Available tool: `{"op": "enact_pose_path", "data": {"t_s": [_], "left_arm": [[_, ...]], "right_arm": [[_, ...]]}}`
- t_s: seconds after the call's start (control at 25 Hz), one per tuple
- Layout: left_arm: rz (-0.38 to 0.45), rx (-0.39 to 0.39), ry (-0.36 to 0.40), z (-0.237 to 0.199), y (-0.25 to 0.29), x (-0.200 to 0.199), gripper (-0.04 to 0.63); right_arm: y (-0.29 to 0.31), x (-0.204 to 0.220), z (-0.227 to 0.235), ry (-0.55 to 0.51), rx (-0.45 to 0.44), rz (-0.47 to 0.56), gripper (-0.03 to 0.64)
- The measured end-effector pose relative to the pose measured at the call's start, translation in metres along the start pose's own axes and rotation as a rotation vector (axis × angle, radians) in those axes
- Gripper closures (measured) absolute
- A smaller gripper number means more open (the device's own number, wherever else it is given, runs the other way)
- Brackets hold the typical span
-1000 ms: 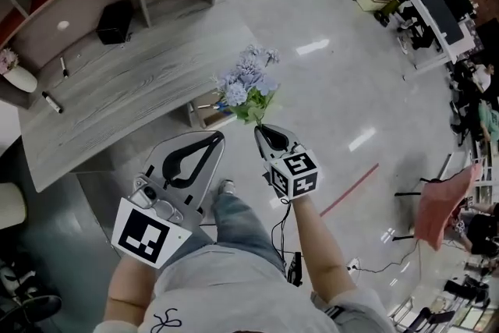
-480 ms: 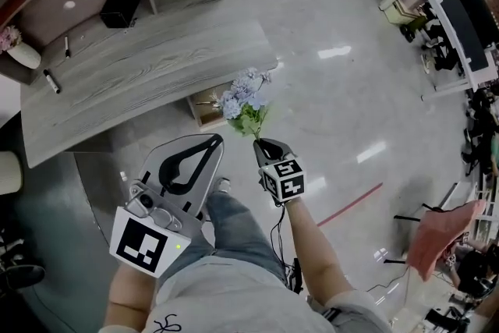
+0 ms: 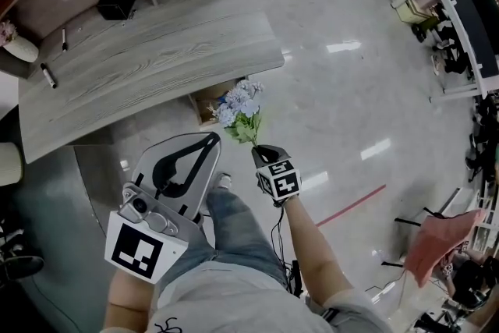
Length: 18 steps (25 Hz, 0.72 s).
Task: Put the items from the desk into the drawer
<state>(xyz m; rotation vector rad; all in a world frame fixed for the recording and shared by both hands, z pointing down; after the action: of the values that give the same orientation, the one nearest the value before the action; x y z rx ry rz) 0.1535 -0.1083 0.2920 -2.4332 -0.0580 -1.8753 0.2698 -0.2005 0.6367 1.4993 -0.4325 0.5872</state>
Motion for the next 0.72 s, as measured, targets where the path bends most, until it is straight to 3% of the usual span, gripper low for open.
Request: {"op": "enact_pose_path", "data": {"t_s": [0.2,0.72], "left_arm": [[-0.006,-0.021,-0.009,-0.010,0.007,0.007,0.586],[-0.014,-0.083,-0.022,-0.055,0.014,0.008,0.586]], "right_arm": [[0.023,0.005,0.006,-0.018,-0.023,-0.072,0.586],[0.080,-0.041,0.030,-0.055,-0.015,-0.168,0.586]]}}
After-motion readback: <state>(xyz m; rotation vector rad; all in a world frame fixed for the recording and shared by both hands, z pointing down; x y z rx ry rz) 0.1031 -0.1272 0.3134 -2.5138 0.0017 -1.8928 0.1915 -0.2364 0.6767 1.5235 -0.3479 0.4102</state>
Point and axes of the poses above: the fingertips, and each gripper's own axes: y forward along the fingers, z to its right, x out of its underside, the point moved 3 cm from there along -y, backward along the fingers, and after that the axes turned 14 degrees about -y, right-handed, at the moved point
